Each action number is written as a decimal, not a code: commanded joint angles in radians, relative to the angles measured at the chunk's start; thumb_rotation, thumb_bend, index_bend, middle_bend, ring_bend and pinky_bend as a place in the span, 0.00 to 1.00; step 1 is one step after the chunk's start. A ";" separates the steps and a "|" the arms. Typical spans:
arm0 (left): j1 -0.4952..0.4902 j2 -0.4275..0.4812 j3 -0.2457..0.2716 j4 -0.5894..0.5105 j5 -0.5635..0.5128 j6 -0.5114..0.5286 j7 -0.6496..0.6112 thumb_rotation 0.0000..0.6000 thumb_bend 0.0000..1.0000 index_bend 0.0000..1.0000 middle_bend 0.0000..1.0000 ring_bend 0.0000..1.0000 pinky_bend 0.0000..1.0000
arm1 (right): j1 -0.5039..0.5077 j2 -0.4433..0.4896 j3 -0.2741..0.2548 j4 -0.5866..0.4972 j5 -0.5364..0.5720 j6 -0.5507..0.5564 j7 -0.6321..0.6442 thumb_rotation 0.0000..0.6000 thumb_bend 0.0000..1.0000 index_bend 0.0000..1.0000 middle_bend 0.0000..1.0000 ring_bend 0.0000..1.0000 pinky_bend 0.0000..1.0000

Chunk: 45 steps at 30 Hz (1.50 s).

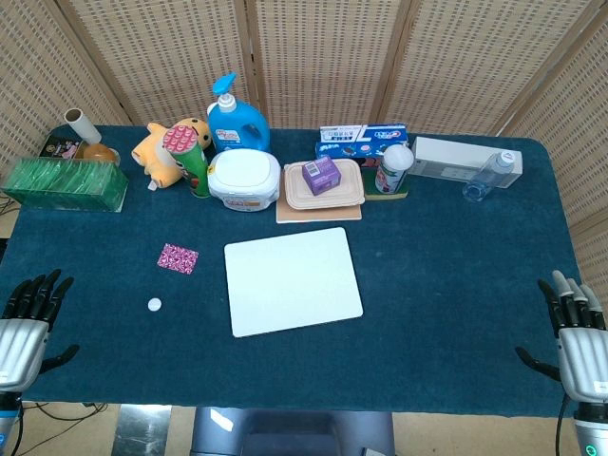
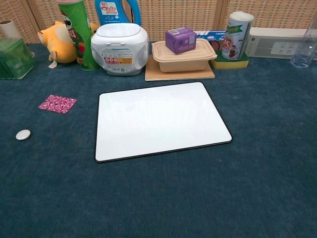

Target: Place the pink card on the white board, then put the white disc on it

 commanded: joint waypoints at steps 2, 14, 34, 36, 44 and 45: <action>0.000 0.003 0.002 -0.006 -0.007 -0.007 0.010 1.00 0.08 0.00 0.00 0.00 0.06 | -0.002 0.000 0.000 0.001 -0.002 -0.001 0.006 0.94 0.00 0.04 0.00 0.00 0.00; -0.137 0.033 -0.073 0.029 -0.060 -0.178 -0.141 1.00 0.09 0.00 0.00 0.00 0.06 | -0.002 0.009 -0.006 -0.016 0.010 -0.022 0.003 0.94 0.00 0.04 0.00 0.00 0.00; -0.580 -0.176 -0.207 0.292 -0.458 -0.755 -0.009 1.00 0.14 0.23 0.00 0.00 0.06 | 0.010 0.019 0.008 -0.021 0.048 -0.058 0.022 0.94 0.00 0.04 0.00 0.00 0.00; -0.594 -0.192 -0.207 0.305 -0.487 -0.762 0.014 1.00 0.14 0.23 0.00 0.00 0.06 | 0.010 0.020 0.008 -0.021 0.049 -0.057 0.025 0.94 0.00 0.04 0.00 0.00 0.00; -0.652 -0.269 -0.182 0.359 -0.587 -0.780 0.125 1.00 0.14 0.24 0.00 0.00 0.06 | 0.010 0.022 0.007 -0.024 0.052 -0.062 0.029 0.94 0.00 0.04 0.00 0.00 0.00; -0.657 -0.277 -0.179 0.364 -0.595 -0.780 0.135 1.00 0.14 0.24 0.00 0.00 0.06 | 0.010 0.022 0.007 -0.024 0.051 -0.062 0.030 0.94 0.00 0.04 0.00 0.00 0.00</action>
